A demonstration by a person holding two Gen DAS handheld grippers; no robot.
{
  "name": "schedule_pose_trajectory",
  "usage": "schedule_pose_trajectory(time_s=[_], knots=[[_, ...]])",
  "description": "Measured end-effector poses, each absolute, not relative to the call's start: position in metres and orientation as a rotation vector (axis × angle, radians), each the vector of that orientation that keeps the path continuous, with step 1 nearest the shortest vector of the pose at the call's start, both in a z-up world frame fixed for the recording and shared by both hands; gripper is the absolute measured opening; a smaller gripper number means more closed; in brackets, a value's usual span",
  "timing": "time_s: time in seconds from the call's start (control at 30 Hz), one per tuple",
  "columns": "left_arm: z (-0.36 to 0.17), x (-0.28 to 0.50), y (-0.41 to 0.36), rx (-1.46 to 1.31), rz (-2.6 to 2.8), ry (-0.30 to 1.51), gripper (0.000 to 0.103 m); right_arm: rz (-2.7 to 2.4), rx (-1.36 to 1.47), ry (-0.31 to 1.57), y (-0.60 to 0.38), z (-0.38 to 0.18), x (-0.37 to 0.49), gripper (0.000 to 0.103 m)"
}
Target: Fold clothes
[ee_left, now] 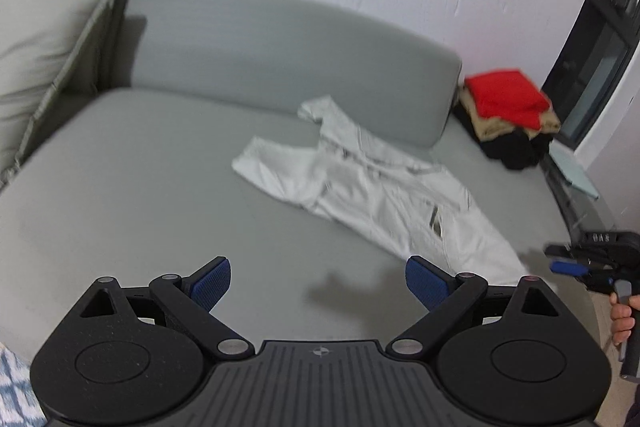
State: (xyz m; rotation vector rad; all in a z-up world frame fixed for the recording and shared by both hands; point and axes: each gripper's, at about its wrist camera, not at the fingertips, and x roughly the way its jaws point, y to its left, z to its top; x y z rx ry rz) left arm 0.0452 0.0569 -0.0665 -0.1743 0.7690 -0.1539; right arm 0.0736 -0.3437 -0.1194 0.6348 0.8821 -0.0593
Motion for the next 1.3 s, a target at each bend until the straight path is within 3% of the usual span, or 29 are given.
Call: schedule_pose_trajectory(time_s=[0.4,0.73,0.77,0.8,1.17,1.3], knots=[[-0.091,0.102,0.07,-0.137,-0.084,0.758,0.094,0.134,0.512,0.953,-0.253,-0.188,0.198,0.036],[-0.112,0.125,0.093,-0.184,-0.062,0.759,0.094,0.13,0.404,0.968,-0.238,-0.242,0.272,0.034],[-0.112,0.124,0.093,-0.187,-0.062,0.761,0.094,0.147,0.381,0.964,-0.235,-0.24,0.271,0.016],[-0.112,0.123,0.093,-0.189,-0.062,0.762,0.094,0.165,0.367,0.963,-0.232,-0.238,0.269,0.005],[-0.082,0.067,0.097,-0.176,-0.017,0.704,0.093,0.388,0.373,0.723,-0.2,-0.132,0.142,0.004],[-0.071,0.04,0.11,-0.191,-0.013,0.69,0.094,0.52,0.282,0.747,-0.166,-0.115,0.075,0.004]])
